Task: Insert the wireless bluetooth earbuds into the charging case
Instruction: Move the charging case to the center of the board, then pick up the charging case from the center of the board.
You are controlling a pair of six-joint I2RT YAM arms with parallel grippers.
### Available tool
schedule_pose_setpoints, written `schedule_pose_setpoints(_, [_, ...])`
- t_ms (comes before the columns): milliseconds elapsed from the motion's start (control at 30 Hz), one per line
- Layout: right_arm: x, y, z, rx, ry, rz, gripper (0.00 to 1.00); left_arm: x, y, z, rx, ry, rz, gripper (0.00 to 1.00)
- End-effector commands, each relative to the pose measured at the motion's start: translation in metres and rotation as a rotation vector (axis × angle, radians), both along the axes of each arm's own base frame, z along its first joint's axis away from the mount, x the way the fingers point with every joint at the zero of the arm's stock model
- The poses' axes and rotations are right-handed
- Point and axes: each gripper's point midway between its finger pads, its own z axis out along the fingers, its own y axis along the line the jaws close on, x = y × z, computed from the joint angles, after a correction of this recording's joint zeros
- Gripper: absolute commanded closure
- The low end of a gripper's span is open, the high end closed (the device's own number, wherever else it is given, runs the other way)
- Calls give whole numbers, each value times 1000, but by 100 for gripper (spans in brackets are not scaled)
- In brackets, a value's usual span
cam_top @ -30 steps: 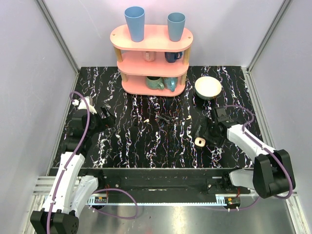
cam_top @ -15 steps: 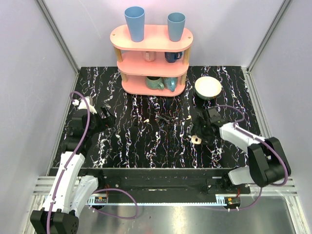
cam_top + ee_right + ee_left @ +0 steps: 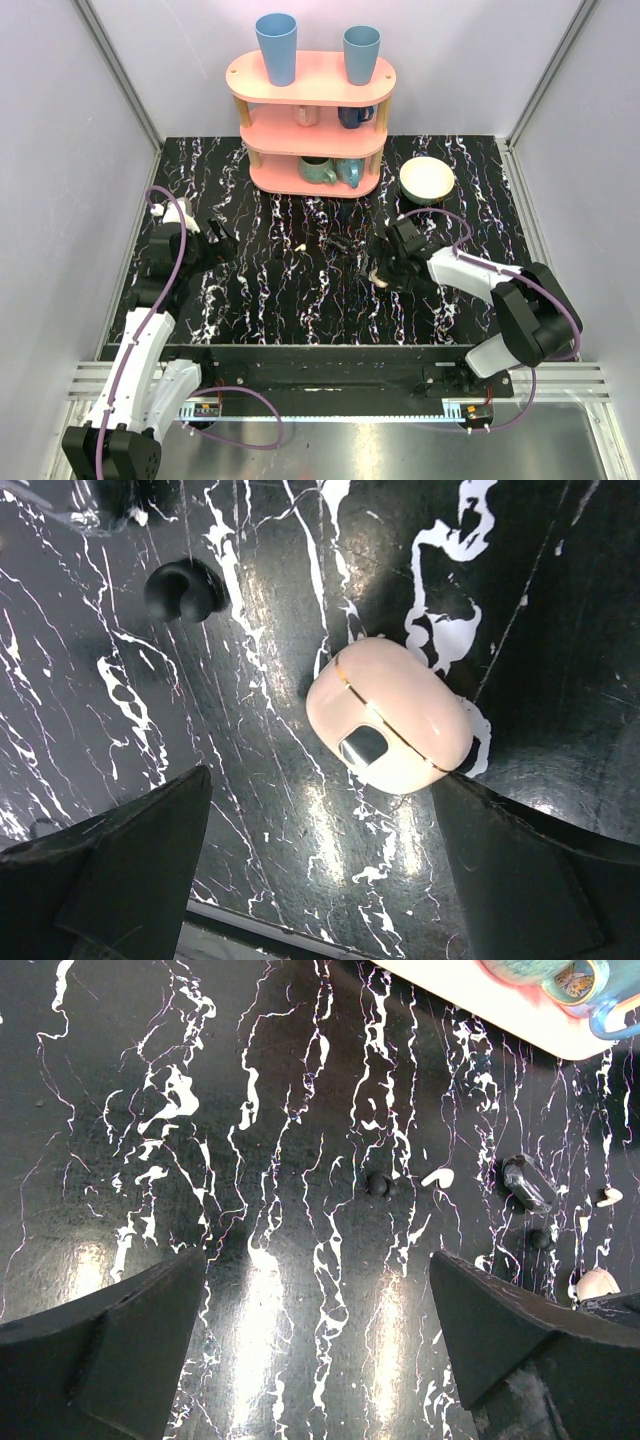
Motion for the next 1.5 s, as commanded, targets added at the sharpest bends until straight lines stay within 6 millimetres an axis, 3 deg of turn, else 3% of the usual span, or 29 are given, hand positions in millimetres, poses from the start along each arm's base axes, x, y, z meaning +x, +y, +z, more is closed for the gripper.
schedule_pose_setpoints(0, [-18,-5,-16,-86,46,65,0,6,-2,17,0,-48,-15,1])
schedule_pose_setpoints(167, [-15,-12,3,-159,-36,155,0,6,-2,16,-1,-44,-16,1])
schedule_pose_setpoints(400, [0,-50,19,-386,-160,237,0,6,-2,17,0,-45,-19,1])
schedule_pose_setpoints(567, [21,-37,24,-418,-210,359,2,6,-3,15,-2,-37,-22,1])
schedule_pose_setpoints(700, [31,-43,18,-510,-208,449,4,6,-4,14,-2,-34,-26,1])
schedule_pose_setpoints(933, [26,-26,4,-457,-157,533,14,7,-4,14,-2,-32,-26,1])
schedule_pose_setpoints(1033, [26,-22,3,-443,-157,562,23,7,-4,13,-3,-29,-27,1])
schedule_pose_setpoints(1467, [19,-23,-10,-457,-100,589,29,8,-4,12,-3,-23,-31,1])
